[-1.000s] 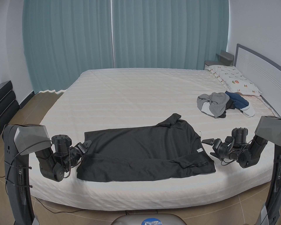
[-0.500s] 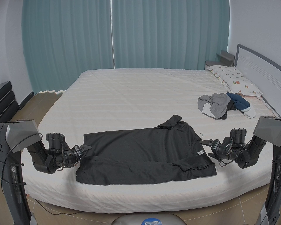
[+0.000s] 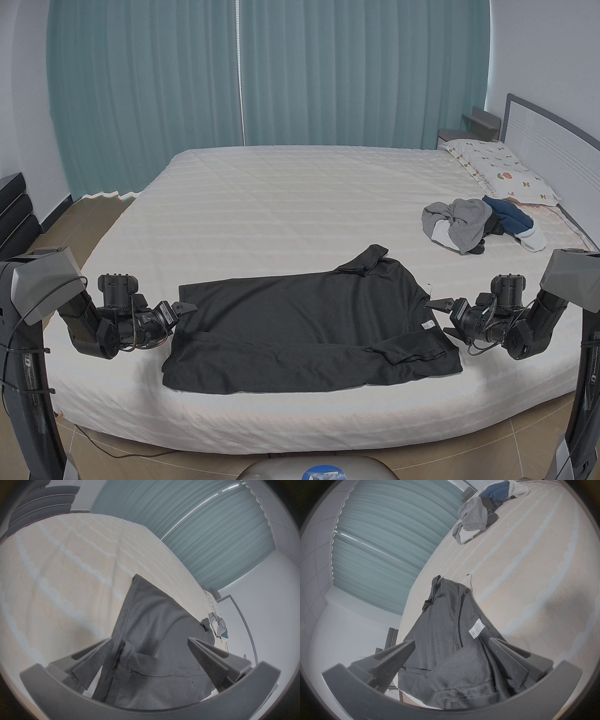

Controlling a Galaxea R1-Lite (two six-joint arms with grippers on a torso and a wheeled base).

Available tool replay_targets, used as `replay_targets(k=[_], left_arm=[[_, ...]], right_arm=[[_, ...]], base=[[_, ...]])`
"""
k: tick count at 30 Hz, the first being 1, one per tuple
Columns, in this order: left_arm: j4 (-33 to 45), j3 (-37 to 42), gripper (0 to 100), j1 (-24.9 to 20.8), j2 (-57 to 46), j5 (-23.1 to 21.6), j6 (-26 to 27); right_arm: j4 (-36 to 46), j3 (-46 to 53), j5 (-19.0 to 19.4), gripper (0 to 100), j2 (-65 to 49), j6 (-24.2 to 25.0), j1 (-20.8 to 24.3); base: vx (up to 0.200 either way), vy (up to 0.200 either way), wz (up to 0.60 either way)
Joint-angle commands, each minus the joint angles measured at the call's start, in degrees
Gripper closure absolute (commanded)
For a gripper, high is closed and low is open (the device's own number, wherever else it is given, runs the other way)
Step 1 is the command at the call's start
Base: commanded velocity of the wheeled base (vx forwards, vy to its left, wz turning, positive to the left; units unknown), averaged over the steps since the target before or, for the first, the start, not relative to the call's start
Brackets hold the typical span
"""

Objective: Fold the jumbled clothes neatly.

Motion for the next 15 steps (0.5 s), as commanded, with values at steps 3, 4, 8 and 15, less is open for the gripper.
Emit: replay_targets(k=[3, 4, 8, 15], left_arm=[[-0.42, 0.26, 0, -1.29, 0.89, 0.01, 0.55], [-0.60, 0.26, 0, -1.29, 1.07, 0.18, 0.72], [-3.06, 0.79, 0, -1.64, 2.65, 0.36, 1.16], [-4.47, 2.02, 100, -2.00, 3.18, 0.80, 1.25]], right_arm=[[-0.11, 0.12, -0.06, 0, 0.35, -0.02, 0.04], [-0.11, 0.12, -0.06, 0, 0.44, -0.11, 0.04], [-0.11, 0.12, -0.06, 0, 0.35, -0.29, 0.04], [-0.11, 0.56, -0.41, 0, 0.44, -0.90, 0.04]], base=[[0.000, 0.000, 0.00], [0.000, 0.000, 0.00], [0.000, 0.000, 0.00], [0.000, 0.000, 0.00]])
